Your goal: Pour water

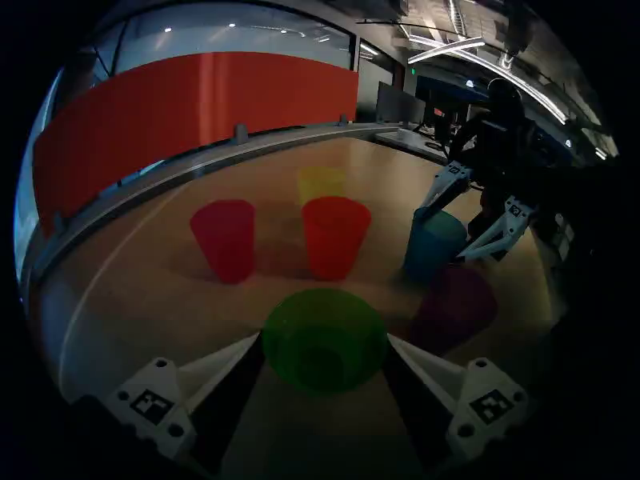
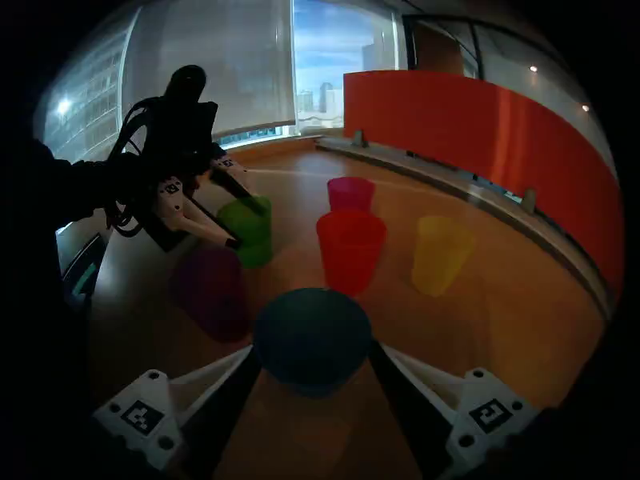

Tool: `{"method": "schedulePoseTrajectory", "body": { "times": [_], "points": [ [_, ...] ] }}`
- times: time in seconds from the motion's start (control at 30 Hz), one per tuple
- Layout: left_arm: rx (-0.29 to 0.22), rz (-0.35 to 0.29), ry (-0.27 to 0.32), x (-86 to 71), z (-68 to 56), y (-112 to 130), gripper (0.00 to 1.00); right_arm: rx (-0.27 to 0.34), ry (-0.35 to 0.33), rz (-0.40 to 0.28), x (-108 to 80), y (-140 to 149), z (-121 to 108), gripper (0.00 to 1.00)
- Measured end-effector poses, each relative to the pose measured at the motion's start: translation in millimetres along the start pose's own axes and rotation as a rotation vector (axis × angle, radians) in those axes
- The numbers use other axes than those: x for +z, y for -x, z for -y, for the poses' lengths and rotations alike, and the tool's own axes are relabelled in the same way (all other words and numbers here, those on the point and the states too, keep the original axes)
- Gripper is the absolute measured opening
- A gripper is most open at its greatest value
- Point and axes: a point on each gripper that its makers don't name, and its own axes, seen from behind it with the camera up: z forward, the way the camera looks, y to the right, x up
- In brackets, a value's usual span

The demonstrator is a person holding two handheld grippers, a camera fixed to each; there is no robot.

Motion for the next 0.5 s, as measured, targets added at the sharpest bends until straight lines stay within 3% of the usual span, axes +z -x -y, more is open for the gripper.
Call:
{"method": "schedulePoseTrajectory", "body": {
  "times": [0.03, 0.5],
  "points": [
    [0.002, 0.0, 0.0, 0.0, -0.2, 0.0, 0.88, 0.0, 0.0, 0.0, 0.0, 0.3, 0.0, 1.0],
    [0.001, -0.001, 0.005, -0.4, -0.2, 0.3, 0.88, 0.001, -0.008, -0.005, 5.1, -1.0, 2.7, 1.0]
  ]
}}
